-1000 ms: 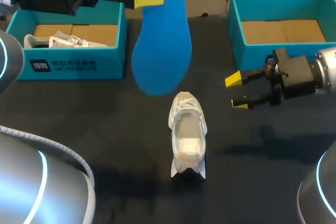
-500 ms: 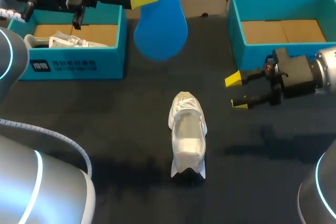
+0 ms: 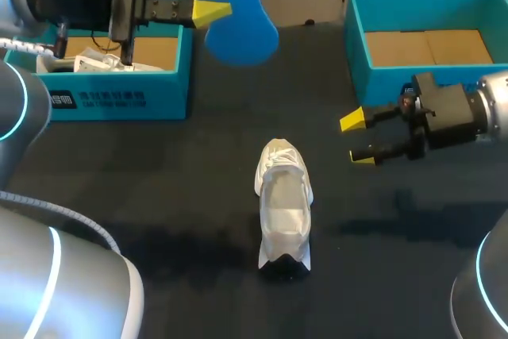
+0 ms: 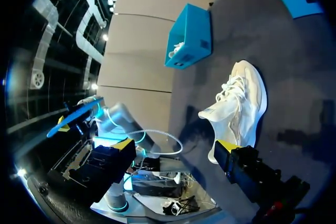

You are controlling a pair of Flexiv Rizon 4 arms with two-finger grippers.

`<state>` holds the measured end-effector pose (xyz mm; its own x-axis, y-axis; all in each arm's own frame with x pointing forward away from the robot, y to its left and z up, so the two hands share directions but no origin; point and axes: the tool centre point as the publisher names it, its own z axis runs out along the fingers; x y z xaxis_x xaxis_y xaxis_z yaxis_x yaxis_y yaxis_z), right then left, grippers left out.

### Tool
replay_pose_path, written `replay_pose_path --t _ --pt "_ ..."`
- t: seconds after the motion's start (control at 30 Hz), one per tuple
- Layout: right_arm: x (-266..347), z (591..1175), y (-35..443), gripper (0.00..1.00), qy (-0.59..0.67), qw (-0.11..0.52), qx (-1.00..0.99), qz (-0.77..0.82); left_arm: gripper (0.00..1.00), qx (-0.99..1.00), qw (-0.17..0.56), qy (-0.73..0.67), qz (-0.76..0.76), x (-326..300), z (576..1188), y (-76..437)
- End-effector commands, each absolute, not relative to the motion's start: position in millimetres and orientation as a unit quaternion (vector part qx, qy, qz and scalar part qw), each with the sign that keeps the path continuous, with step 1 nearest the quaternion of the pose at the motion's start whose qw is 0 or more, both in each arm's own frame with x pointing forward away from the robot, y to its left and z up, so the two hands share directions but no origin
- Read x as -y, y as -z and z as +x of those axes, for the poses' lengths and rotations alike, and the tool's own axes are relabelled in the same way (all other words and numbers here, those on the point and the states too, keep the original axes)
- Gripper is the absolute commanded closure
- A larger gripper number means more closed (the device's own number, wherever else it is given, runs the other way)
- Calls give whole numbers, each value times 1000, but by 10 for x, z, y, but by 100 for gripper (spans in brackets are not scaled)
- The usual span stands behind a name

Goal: Take the shoe out of the shoebox, open the shoe tongue, remove and reinsert the insole, then place the shoe into the shoebox

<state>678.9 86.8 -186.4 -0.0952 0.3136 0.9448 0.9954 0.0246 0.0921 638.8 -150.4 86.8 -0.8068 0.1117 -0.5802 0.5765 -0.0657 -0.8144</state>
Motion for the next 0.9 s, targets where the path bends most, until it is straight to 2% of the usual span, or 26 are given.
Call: replay_pose_path --t 0.03,0.53,0.57,0.7,0.77,0.9 --pt "-878 6793 1868 0 435 392 599 -547 100 -640 193 686 289 1493 6398 -765" --pt "-878 6793 1868 0 435 392 599 -547 100 -640 193 686 289 1493 6398 -765" --pt "-878 6793 1868 0 435 392 599 -547 100 -633 228 671 312 1504 6418 -737" --pt "-878 6793 1868 0 435 392 599 -547 100 -602 277 659 356 1521 6508 -577" --pt "-878 6793 1868 0 435 392 599 -547 100 -584 331 622 403 1531 6544 -471" --pt "-878 6793 1868 0 435 392 599 -547 100 -537 367 614 446 1548 6598 -231"
